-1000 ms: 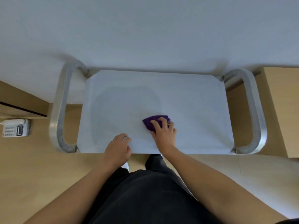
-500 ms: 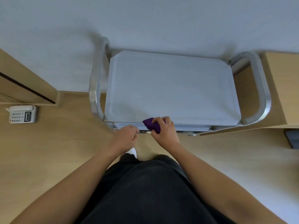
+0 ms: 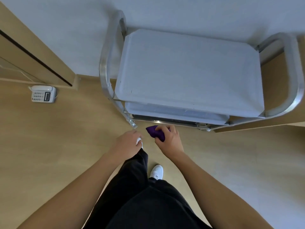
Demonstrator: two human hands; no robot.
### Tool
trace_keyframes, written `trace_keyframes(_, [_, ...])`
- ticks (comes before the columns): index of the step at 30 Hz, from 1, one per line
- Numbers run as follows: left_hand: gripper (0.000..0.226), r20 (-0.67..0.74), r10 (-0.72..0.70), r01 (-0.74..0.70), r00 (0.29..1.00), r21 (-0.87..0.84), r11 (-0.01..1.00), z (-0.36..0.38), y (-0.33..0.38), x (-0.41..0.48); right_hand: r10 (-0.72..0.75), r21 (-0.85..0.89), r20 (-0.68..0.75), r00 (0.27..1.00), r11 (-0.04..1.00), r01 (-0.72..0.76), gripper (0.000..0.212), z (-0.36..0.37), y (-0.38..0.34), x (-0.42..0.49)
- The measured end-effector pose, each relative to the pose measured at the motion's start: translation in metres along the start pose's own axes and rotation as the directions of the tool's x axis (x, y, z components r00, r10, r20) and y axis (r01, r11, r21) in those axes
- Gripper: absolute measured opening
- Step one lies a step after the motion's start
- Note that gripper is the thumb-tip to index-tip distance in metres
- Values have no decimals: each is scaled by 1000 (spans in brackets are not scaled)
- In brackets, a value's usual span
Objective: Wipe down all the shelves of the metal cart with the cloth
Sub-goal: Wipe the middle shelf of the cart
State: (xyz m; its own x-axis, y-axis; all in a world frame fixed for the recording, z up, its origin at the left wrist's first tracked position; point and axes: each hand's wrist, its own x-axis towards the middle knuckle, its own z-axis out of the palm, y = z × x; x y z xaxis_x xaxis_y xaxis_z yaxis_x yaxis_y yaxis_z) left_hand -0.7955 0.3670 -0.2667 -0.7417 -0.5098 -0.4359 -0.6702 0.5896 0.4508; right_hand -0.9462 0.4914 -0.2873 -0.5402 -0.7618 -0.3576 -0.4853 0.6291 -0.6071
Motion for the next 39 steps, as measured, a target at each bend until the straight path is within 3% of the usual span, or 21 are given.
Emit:
trace_keyframes(8, [25, 33, 0, 1, 999, -28, 1000, 15, -17, 3, 48, -23, -52, 997, 999, -49, 36, 12, 3, -12])
trace_keyframes(15, [31, -17, 32, -33, 999, -14, 999, 42, -71, 83, 9, -84, -146, 989, 996, -21, 37, 74, 16, 63])
trace_keyframes(22, [34, -221, 104, -84, 970, 100, 991, 98, -143, 174, -183, -284, -262, 947, 953, 105, 38, 154, 61, 179])
trace_keyframes(27, [28, -388, 160, -90, 908, 192, 977, 143, -183, 216, -47, -363, -419, 907, 924, -119, 37, 177, 120, 238])
trace_keyframes(29, [23, -475, 188, -97, 860, 210, 973, 155, -193, 226, -68, -396, -460, 885, 908, -136, 37, 190, 124, 250])
trace_keyframes(31, [20, -551, 227, -117, 803, 228, 967, 163, -201, 235, -146, -404, -478, 866, 912, -70, 38, 206, 111, 261])
trace_keyframes(36, [17, -681, 267, -137, 681, 240, 961, 178, -214, 243, -523, -470, -312, 793, 810, 350, 32, 246, 65, 284])
trace_keyframes(39, [25, -717, 274, -148, 641, 235, 961, 186, -219, 244, -547, -468, -300, 782, 798, 379, 31, 239, 73, 298])
